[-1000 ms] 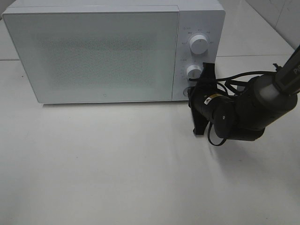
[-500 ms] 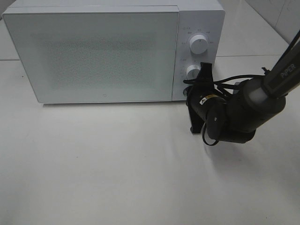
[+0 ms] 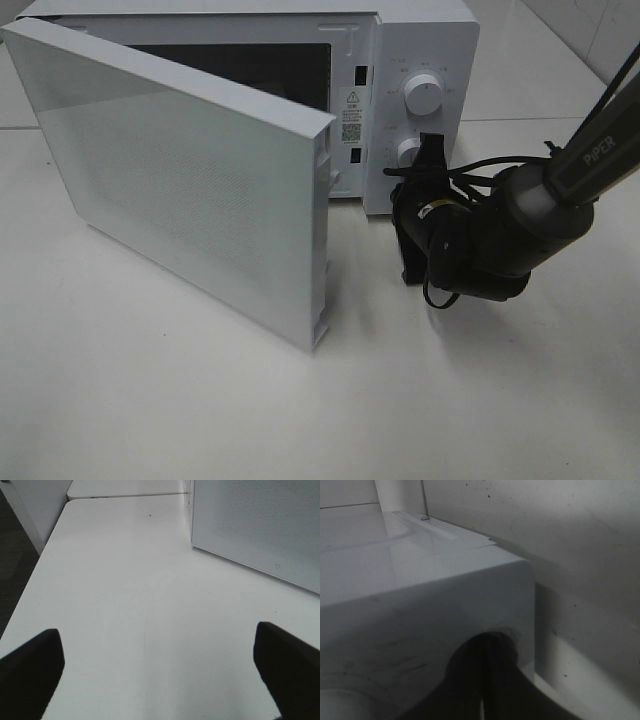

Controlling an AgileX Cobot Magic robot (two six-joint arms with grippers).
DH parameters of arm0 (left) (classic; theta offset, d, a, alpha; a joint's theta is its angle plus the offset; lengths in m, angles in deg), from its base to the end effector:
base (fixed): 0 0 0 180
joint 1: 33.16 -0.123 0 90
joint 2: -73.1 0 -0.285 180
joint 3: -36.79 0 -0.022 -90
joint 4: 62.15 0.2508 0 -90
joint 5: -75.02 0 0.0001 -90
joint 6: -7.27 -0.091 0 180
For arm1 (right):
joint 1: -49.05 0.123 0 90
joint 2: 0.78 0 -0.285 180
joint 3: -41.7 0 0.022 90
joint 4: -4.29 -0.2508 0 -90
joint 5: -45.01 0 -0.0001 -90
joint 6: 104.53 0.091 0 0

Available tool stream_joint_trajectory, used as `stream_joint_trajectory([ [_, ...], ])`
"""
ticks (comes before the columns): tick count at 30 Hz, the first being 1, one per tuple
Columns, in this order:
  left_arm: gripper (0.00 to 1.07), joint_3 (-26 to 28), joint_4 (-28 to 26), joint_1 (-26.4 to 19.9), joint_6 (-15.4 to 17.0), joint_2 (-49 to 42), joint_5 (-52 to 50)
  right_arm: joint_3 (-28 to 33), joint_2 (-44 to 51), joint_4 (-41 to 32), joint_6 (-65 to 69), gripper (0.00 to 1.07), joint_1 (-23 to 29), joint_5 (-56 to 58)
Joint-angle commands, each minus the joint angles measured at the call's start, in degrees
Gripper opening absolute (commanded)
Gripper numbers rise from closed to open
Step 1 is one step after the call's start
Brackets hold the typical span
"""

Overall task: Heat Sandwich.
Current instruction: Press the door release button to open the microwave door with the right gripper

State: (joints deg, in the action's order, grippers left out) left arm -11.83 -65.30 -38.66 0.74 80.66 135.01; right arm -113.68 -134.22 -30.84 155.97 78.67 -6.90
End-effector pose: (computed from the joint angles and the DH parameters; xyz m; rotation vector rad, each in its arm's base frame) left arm -0.0044 -0.0048 0.2782 0.0204 2.0269 0.0670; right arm 0.3554 0.1547 0.0752 1.4998 1.4296 1.0787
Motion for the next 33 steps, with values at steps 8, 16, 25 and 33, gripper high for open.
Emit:
stream_joint_trajectory([
  [8, 0.98, -0.23, -0.40, 0.17, -0.17, -1.32, -0.63, -4.81, 0.29, 1.60, -3.50, 0.00, -2.29, -5.61],
  [16, 0.98, -0.23, -0.40, 0.17, -0.17, -1.32, -0.63, -4.76, 1.32, 2.18, -4.13, 0.00, -2.18, -2.35],
  [25, 0.98, -0.23, -0.40, 0.17, -0.17, -1.32, -0.63, -1.43, 5.56, 3.21, -6.53, 0.00, -2.18, 4.98],
  [33, 0.98, -0.23, -0.40, 0.17, -0.17, -1.32, -0.63, 3.44, 8.08, 3.21, -5.84, 0.00, 1.26, 7.79],
])
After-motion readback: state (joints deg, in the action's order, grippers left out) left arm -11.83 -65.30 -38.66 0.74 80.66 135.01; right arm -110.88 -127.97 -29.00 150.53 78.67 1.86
